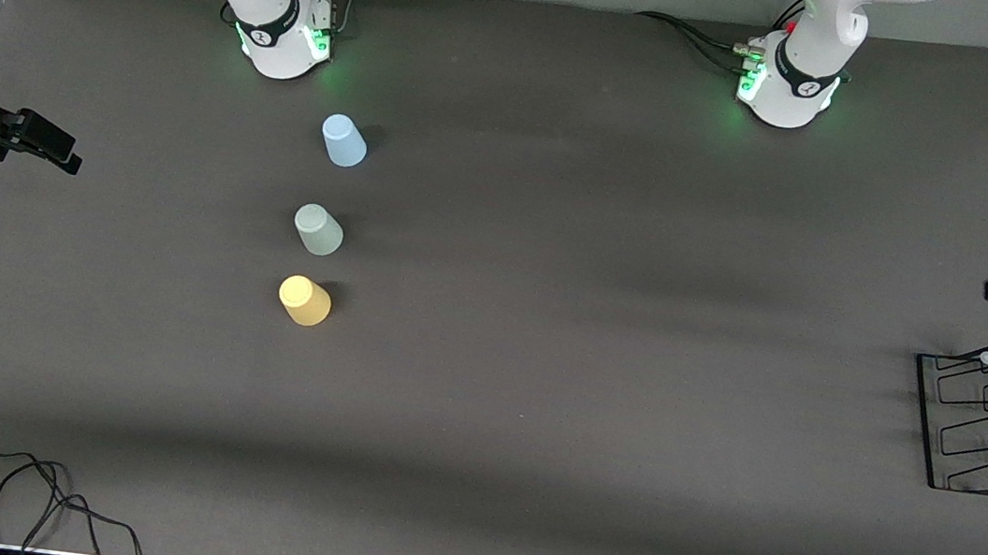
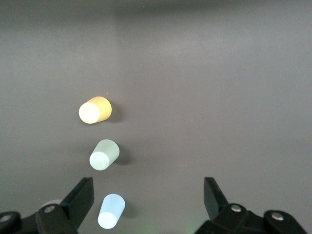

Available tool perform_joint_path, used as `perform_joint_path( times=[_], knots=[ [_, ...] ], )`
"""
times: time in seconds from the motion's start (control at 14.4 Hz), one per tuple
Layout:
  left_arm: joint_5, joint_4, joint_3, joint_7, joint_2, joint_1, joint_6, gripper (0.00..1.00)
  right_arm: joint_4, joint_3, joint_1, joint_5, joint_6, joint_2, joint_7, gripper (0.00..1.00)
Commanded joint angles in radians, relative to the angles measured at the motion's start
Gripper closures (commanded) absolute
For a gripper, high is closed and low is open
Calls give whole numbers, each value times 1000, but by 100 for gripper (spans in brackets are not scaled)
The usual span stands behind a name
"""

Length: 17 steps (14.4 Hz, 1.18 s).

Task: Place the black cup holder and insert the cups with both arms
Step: 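Lower the left gripper onto the wooden dowel of the black rack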

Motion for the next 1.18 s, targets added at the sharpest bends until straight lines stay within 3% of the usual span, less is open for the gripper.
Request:
perform_joint_path(
  times=[0.0,0.07,0.14,0.49,0.69,1.11],
  knots=[
    [15,-41,146,-24,-80,-170,-61,0,2,2,0,-11,7,1,-17,0],
    [9,-39,224,-24,-82,-252,-78,0,4,1,0,-11,8,3,-18,0],
    [7,-39,243,-23,-83,-275,-85,0,4,2,0,-11,9,5,-17,0],
    [9,-39,230,-24,-68,-276,-57,0,4,2,1,-11,9,5,-14,0],
    [6,-39,236,-24,-20,-263,66,0,2,2,1,-11,7,5,-15,0],
    [-23,-53,234,-15,93,-145,258,0,2,1,0,-11,5,3,-17,0]
  ],
)
